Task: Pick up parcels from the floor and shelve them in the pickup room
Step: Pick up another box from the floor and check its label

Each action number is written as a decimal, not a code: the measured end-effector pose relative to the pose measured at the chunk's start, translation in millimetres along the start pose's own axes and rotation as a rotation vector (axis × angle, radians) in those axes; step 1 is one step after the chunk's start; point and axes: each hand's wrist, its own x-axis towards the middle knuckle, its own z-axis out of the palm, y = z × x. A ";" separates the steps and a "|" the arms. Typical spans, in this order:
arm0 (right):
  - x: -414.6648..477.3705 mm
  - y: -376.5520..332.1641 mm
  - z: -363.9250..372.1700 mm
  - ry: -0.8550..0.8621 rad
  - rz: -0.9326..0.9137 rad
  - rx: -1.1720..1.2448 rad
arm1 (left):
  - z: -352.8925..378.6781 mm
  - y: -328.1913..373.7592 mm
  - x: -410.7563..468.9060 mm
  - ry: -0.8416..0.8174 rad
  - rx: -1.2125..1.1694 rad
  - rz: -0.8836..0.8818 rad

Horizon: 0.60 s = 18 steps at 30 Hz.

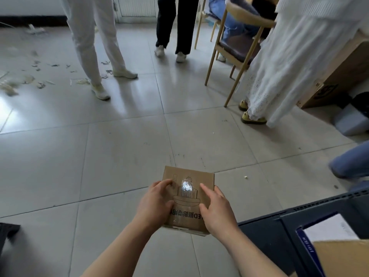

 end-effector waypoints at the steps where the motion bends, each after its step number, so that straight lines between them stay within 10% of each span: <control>1: -8.7 -10.2 -9.7 0.001 -0.009 -0.001 | -10.8 8.5 -8.0 0.009 -0.006 0.005; 18: -185.8 -197.2 -144.9 0.062 -0.206 0.015 | -222.7 134.5 -173.3 0.154 -0.033 0.085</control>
